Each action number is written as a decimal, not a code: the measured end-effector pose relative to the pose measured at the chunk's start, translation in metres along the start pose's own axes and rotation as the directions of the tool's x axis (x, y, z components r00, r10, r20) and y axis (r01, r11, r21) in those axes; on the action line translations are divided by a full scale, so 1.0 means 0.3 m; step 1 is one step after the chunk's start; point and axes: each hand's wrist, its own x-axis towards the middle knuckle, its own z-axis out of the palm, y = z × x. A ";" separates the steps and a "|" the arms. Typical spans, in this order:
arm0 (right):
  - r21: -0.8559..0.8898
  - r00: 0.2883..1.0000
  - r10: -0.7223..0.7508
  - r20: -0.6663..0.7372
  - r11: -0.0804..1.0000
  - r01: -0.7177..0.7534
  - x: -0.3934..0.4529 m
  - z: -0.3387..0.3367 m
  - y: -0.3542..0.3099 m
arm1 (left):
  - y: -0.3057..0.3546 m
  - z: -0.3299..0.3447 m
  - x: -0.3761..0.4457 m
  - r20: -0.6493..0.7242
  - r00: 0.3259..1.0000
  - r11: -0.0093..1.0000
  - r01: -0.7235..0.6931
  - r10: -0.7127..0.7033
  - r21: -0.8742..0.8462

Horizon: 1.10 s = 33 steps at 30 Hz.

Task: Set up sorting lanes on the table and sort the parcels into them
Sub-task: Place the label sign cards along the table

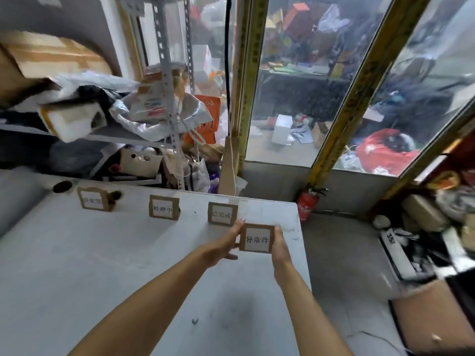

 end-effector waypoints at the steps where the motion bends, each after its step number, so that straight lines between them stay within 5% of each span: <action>1: -0.014 1.000 0.010 -0.007 1.000 -0.010 0.037 -0.023 0.002 | 0.007 0.023 0.036 0.003 1.000 1.000 0.000 0.000 -0.028; 20: 0.278 0.986 0.097 -0.132 0.959 -0.057 0.412 -0.165 -0.029 | 0.051 0.198 0.545 -0.077 0.996 0.984 0.034 -0.048 -0.176; 33: 0.195 0.975 0.076 -0.209 0.980 -0.034 0.371 -0.148 -0.012 | 0.025 0.176 0.529 -0.088 0.996 0.988 0.002 -0.016 -0.153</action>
